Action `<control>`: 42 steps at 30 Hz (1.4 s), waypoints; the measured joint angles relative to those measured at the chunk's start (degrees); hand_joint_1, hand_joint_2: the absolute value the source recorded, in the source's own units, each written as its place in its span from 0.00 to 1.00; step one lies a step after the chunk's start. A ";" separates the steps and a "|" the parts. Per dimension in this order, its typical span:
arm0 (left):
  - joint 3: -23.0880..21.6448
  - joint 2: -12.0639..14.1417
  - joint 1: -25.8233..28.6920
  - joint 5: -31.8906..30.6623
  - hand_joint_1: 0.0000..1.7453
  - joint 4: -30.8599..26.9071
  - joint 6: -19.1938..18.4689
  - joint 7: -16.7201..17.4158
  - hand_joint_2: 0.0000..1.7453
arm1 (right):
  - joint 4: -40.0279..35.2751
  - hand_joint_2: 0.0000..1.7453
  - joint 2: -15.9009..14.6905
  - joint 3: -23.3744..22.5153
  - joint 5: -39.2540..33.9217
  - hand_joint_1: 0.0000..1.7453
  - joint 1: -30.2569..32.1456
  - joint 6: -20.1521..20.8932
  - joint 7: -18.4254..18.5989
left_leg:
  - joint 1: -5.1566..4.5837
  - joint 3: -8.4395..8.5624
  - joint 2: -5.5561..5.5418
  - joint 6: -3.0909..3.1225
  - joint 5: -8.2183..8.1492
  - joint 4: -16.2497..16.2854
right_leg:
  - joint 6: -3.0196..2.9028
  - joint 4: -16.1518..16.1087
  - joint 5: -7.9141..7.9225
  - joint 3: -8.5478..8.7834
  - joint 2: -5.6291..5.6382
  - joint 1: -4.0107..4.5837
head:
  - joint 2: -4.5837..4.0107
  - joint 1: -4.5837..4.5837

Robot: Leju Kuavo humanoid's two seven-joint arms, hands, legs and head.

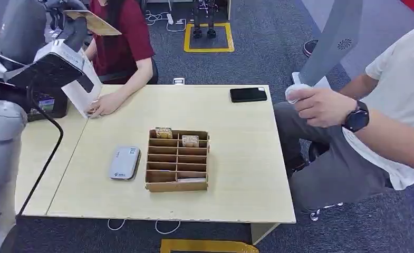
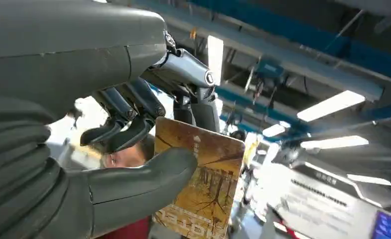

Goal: Pass the card to the sensor for recognition and then transmit it.

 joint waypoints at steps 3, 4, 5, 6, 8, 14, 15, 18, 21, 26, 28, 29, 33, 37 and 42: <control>0.00 0.74 -1.46 -6.00 1.00 0.59 2.78 3.44 1.00 | 0.02 1.00 -0.24 -0.07 0.00 0.00 -0.03 -0.04 -0.09 | -0.01 -0.01 -0.01 0.00 0.00 0.00 | 0.01 -0.01 0.00 0.00 0.00 0.00 | 0.00 -0.02; 0.00 0.77 -1.75 -8.93 1.00 1.89 3.91 5.00 1.00 | 0.00 1.00 -0.29 -0.09 0.09 0.00 -0.06 -0.11 -0.22 | -0.02 0.01 -0.01 0.00 0.00 0.00 | 0.01 -0.01 0.01 0.00 0.00 -0.01 | 0.00 0.00; 0.00 0.74 -1.84 -10.96 1.00 3.55 4.64 6.04 1.00 | 0.02 1.00 -0.33 -0.09 0.31 0.00 -0.12 -0.13 -0.31 | -0.05 0.03 -0.01 0.00 0.00 0.00 | 0.01 -0.01 0.01 0.00 0.00 -0.01 | 0.00 0.00; -0.02 0.63 -1.72 -13.94 1.00 5.82 5.69 6.94 1.00 | 0.02 1.00 -0.33 -0.09 0.48 0.00 -0.21 -0.11 -0.33 | -0.06 0.04 0.00 0.00 0.00 0.00 | 0.01 -0.01 0.02 0.00 0.00 -0.01 | 0.00 -0.04; -0.02 -0.42 -1.47 -19.64 1.00 10.88 9.19 7.79 1.00 | 0.02 1.00 -0.35 -0.09 0.99 0.00 -0.42 -0.09 -0.24 | -0.05 0.03 0.00 -0.02 0.06 0.00 | 0.04 -0.02 0.11 -0.03 0.01 -0.02 | 0.00 -0.07; -0.02 -6.05 -1.23 -32.15 1.00 29.50 17.38 14.13 1.00 | 0.04 1.00 -0.46 0.46 2.25 0.00 -1.42 -0.02 0.66 | -0.05 -0.05 0.01 -0.01 0.18 0.01 | -0.02 -0.02 0.28 -0.08 0.02 -0.05 | 0.00 0.00; -0.02 -6.75 -1.23 -32.37 1.00 31.24 17.75 14.19 1.00 | 0.04 1.00 -0.46 0.48 2.25 0.00 -1.46 0.00 0.72 | -0.06 -0.07 0.02 -0.01 0.19 0.01 | 0.01 -0.02 0.30 -0.09 0.03 -0.05 | 0.00 0.02; -0.02 -8.13 -1.22 -32.59 1.00 35.58 17.88 14.69 1.00 | 0.07 1.00 -0.48 0.50 2.25 0.00 -1.52 -0.02 0.79 | -0.06 -0.13 0.01 -0.01 0.23 0.02 | 0.01 -0.02 0.30 -0.13 0.02 -0.05 | 0.00 0.00; 0.00 -8.94 -1.08 -32.72 1.00 38.20 17.86 14.74 1.00 | 0.13 1.00 -0.48 0.52 2.25 0.00 -1.53 0.06 1.03 | -0.06 -0.17 0.00 -0.01 0.23 0.02 | 0.01 -0.03 0.30 -0.16 0.01 -0.06 | 0.00 -0.02; 0.00 -9.48 -0.46 -33.07 1.00 41.25 18.98 14.43 1.00 | 0.44 1.00 -0.55 0.57 2.40 0.00 -1.52 0.17 1.81 | -0.05 -0.25 0.01 -0.01 0.23 0.02 | 0.01 -0.03 0.30 -0.25 0.01 -0.05 | 0.00 -0.02; 0.02 -9.51 -0.44 -33.10 1.00 42.14 19.37 13.86 1.00 | 0.50 1.00 -0.61 0.57 2.40 0.00 -1.48 0.15 1.77 | -0.05 -0.25 0.01 -0.01 0.23 0.01 | 0.01 -0.03 0.30 -0.25 0.01 -0.05 | 0.00 -0.02; 0.04 -9.51 -0.40 -33.10 1.00 42.64 19.43 13.62 1.00 | 0.52 1.00 -0.68 0.59 2.40 0.00 -1.46 0.15 1.68 | -0.05 -0.25 0.01 -0.01 0.24 0.01 | 0.01 -0.03 0.30 -0.25 0.01 -0.05 | 0.00 0.00; 0.31 -9.62 -0.11 -33.14 0.00 43.56 19.61 13.32 1.00 | 0.55 1.00 -0.77 0.66 2.40 0.00 -1.50 0.15 1.16 | -0.04 -0.27 0.01 -0.02 0.25 0.01 | 0.01 -0.02 0.30 -0.25 0.02 -0.05 | 0.00 0.00; 0.44 -9.31 -0.06 -35.13 0.00 44.04 23.31 13.27 1.00 | 0.55 1.00 -0.92 1.01 2.40 0.00 -1.69 0.11 0.94 | -0.04 -0.31 0.00 -0.02 0.25 0.01 | 0.01 -0.02 0.30 -0.26 0.00 -0.05 | 0.00 -0.02; 1.99 -8.30 0.17 -35.00 0.00 44.06 24.86 12.29 1.00 | 0.59 1.00 -1.33 1.29 2.30 0.00 -1.64 0.07 0.94 | -0.04 -0.30 0.00 -0.02 0.25 0.01 | 0.01 -0.02 0.30 -0.27 0.01 -0.05 | 0.00 0.00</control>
